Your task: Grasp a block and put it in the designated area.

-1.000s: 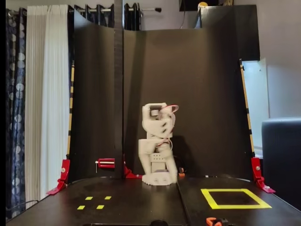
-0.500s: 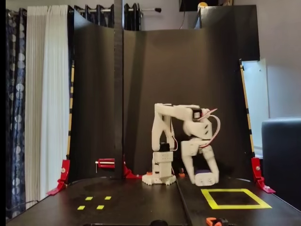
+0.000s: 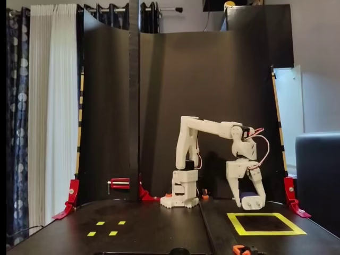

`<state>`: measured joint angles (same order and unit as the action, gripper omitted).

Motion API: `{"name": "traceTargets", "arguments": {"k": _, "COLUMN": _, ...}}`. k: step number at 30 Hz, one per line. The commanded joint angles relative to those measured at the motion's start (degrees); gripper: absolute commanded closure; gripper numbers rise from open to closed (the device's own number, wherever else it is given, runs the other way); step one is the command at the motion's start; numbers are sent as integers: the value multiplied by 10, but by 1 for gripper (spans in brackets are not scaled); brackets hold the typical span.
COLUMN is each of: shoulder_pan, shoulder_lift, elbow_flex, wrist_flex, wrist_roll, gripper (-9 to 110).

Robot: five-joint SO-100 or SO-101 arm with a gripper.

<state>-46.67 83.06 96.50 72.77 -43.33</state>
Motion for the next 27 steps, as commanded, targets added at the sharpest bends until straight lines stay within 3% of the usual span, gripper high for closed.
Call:
{"name": "traceTargets", "arguments": {"k": 1, "shoulder_pan": -5, "shoulder_lift": -5, "elbow_flex": -25, "wrist_flex": -8, "wrist_roll": 6, "gripper": 81}}
{"name": "traceTargets", "arguments": {"k": 27, "shoulder_pan": -35, "shoulder_lift": -109, "elbow_flex": -25, "wrist_flex": -97, "wrist_roll": 32, "gripper": 81}}
